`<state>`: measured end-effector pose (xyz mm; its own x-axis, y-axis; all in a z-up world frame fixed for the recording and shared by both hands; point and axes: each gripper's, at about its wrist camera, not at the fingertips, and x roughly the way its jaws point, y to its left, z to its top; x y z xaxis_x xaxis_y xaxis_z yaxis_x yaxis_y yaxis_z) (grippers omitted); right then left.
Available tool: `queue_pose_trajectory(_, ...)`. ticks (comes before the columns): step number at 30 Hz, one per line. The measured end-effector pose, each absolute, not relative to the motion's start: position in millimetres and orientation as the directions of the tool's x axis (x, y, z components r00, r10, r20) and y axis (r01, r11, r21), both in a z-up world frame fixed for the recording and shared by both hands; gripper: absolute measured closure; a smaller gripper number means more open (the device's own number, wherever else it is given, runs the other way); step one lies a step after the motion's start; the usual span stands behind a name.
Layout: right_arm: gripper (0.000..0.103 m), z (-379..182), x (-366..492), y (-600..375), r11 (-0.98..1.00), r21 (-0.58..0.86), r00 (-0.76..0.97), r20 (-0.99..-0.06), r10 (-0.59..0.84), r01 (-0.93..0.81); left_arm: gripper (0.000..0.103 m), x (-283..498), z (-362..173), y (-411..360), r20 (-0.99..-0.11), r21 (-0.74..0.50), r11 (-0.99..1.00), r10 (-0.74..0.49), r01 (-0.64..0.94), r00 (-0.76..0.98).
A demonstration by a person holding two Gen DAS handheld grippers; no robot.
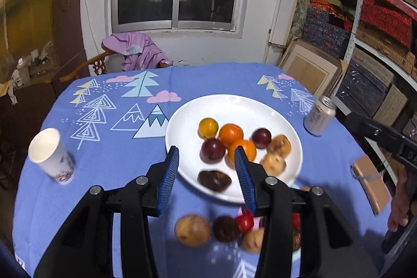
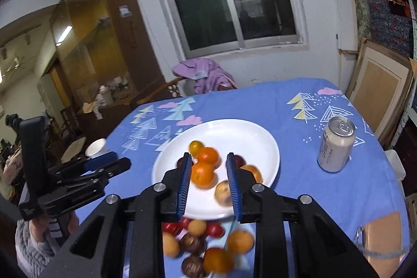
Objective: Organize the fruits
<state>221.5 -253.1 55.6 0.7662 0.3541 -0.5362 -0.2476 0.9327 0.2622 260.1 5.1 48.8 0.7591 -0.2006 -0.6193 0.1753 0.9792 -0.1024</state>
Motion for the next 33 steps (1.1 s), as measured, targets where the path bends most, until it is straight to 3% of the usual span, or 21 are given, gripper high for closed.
queue_pose_trajectory(3, 0.075, 27.8, 228.1, -250.2, 0.912, 0.308, 0.704, -0.583, 0.405, -0.269, 0.059, 264.4, 31.3, 15.4, -0.643, -0.169, 0.968, -0.253, 0.187, 0.723)
queue_pose_trajectory(6, 0.075, 6.2, 209.8, -246.5, 0.932, 0.216, 0.703, -0.613, 0.36, -0.29, 0.058, 251.0, 5.7, 20.1, -0.679, 0.022, 0.986, -0.105, 0.163, 0.727)
queue_pose_trajectory(11, 0.073, -19.2, 188.8, -255.4, 0.932, 0.236, 0.663, -0.656, 0.361, -0.274, 0.056, 251.2, -22.2, 46.5, -0.717, -0.093, 0.983, -0.176, 0.157, 0.675)
queue_pose_trajectory(12, 0.071, -19.5, 181.1, -256.6, 0.931, 0.236, 0.665, -0.653, 0.363, -0.277, 0.053, 250.1, -21.1, 44.3, -0.711, -0.095, 0.98, -0.19, 0.175, 0.677)
queue_pose_trajectory(14, 0.056, -18.2, 162.2, -261.8, 0.923, 0.248, 0.661, -0.645, 0.384, -0.295, 0.028, 246.8, -18.3, 37.6, -0.695, -0.086, 0.977, -0.199, 0.195, 0.691)
queue_pose_trajectory(15, 0.049, -18.0, 151.2, -265.4, 0.923, 0.244, 0.67, -0.635, 0.384, -0.297, 0.025, 243.9, -17.3, 33.2, -0.687, -0.082, 0.974, -0.208, 0.211, 0.696)
queue_pose_trajectory(23, 0.044, -34.4, 72.5, -289.4, 0.919, 0.237, 0.642, -0.661, 0.389, -0.314, 0.024, 241.7, -31.4, 7.0, -0.722, -0.029, 0.963, -0.207, 0.269, 0.661)
queue_pose_trajectory(29, 0.04, -55.2, 21.3, -288.2, 0.916, 0.212, 0.587, -0.713, 0.384, -0.341, 0.023, 256.2, -45.8, 15.6, -0.734, -0.055, 0.972, -0.194, 0.228, 0.651)
queue_pose_trajectory(31, 0.032, -59.3, 12.3, -286.8, 0.909, 0.223, 0.584, -0.707, 0.399, -0.351, 0.019, 259.5, -53.7, 18.5, -0.738, -0.071, 0.973, -0.198, 0.218, 0.645)
queue_pose_trajectory(33, 0.031, -59.6, 5.0, -284.3, 0.907, 0.227, 0.585, -0.703, 0.404, -0.355, 0.017, 262.3, -56.3, 23.1, -0.739, -0.112, 0.974, -0.215, 0.198, 0.638)
